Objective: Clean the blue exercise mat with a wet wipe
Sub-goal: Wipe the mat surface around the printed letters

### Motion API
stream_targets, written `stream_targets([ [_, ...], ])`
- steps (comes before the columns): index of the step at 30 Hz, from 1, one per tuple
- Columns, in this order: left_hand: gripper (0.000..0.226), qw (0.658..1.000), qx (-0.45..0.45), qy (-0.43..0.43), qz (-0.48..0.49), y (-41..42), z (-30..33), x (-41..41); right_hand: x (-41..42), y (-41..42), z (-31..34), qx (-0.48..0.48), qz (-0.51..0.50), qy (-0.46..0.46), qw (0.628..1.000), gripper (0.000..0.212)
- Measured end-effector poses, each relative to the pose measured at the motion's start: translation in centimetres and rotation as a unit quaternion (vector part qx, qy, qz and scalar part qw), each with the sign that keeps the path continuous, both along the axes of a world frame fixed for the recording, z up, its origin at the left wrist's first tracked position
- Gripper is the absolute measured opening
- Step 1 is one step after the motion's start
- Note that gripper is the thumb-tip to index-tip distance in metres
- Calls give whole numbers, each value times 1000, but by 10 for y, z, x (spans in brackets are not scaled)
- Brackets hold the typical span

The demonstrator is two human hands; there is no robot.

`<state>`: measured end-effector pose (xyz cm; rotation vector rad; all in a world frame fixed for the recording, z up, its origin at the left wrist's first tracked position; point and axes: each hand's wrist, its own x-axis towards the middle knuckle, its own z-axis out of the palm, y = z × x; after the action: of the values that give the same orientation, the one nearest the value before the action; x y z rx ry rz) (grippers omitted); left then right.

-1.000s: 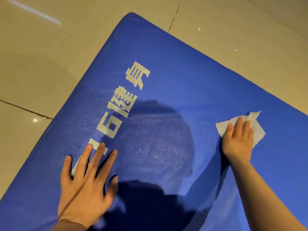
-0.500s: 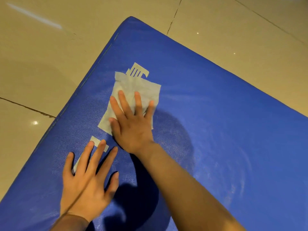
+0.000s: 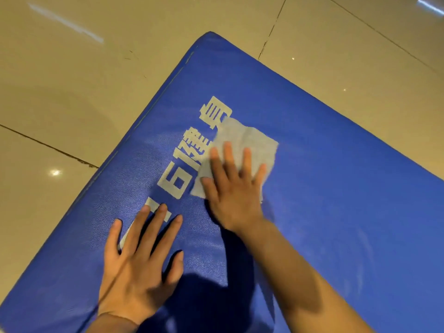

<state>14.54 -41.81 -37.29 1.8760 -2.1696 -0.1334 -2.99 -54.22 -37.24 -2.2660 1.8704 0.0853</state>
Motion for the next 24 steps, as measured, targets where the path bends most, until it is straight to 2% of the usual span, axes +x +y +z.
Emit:
stream_targets([
  [2,53,1000,6,-4,-5,0,-1,1,53,-14,-5,-35,111,-14,993,60],
  [5,54,1000,7,-3,-19,1,-2,3,84,-54,-1,-46,202,-21,978,56],
  [6,55,1000,6,0,-19,1,-2,3,83,-72,0,-21,213,-15,977,57],
  [8,56,1000,4,19,-16,-1,0,2,71,-110,3,26,166,-16,986,62],
  [12,57,999,4,35,-15,-2,0,3,50,-157,5,40,-35,-28,998,69],
  [14,57,999,12,32,-15,-1,-1,4,56,-159,5,41,-73,-23,996,67],
  [16,57,999,16,26,-18,-1,-2,4,71,-144,10,41,-43,-20,998,61],
  [19,56,999,16,26,-16,-1,0,1,94,-91,4,12,80,-14,997,57],
  [21,55,999,19,20,-17,-1,2,1,87,-60,3,-4,126,6,992,56],
  [24,53,999,29,-4,-20,-1,3,3,29,-39,11,7,81,-4,997,54],
])
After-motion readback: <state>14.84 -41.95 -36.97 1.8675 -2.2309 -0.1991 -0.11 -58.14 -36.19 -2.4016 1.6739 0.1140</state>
